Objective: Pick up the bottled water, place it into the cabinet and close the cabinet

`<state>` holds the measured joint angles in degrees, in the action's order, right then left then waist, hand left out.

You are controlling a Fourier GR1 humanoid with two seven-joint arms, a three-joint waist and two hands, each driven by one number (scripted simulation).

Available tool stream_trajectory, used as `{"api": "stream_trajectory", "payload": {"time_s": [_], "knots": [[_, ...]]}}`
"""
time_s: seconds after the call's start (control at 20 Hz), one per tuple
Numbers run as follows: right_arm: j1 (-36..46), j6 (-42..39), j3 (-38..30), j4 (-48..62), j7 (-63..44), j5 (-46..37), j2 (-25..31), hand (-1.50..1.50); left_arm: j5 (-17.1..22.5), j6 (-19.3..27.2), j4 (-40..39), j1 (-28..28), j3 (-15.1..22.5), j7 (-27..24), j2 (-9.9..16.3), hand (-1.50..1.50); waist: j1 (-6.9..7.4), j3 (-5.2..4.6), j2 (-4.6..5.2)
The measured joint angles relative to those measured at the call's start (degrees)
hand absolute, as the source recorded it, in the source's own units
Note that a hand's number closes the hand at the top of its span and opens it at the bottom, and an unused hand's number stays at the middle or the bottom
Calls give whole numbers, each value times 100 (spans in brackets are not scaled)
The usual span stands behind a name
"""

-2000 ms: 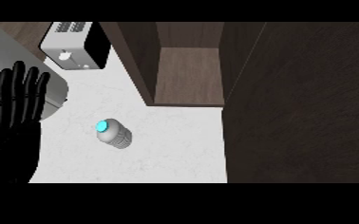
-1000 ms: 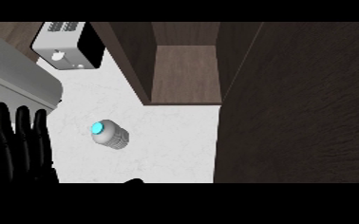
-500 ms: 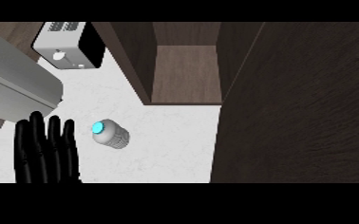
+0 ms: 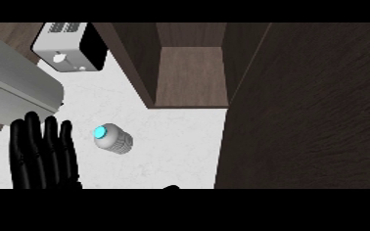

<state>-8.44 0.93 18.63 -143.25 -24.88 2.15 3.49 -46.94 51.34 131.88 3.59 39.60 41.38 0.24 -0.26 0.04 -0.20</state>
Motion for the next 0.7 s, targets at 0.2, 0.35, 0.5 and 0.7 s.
{"api": "stream_trajectory", "payload": {"time_s": [0.2, 0.35, 0.5, 0.7], "knots": [[109, 114, 91, -16, -110, -38, 48, -150, -235, 17, -23, -3, 33, 131, -14, -150, 2, -3, -2], [147, 173, 128, -1, -103, -65, 59, -150, -256, 90, -63, 80, -8, 8, 19, -150, 4, -5, 2], [294, 253, 218, -12, -270, -87, 86, -150, -54, 118, -167, -12, -242, -68, 56, -150, -6, -7, 6], [296, 372, 384, -30, -302, -126, 116, -150, 148, 53, -138, -79, -530, -3, 49, -150, -22, -8, 3]]}}
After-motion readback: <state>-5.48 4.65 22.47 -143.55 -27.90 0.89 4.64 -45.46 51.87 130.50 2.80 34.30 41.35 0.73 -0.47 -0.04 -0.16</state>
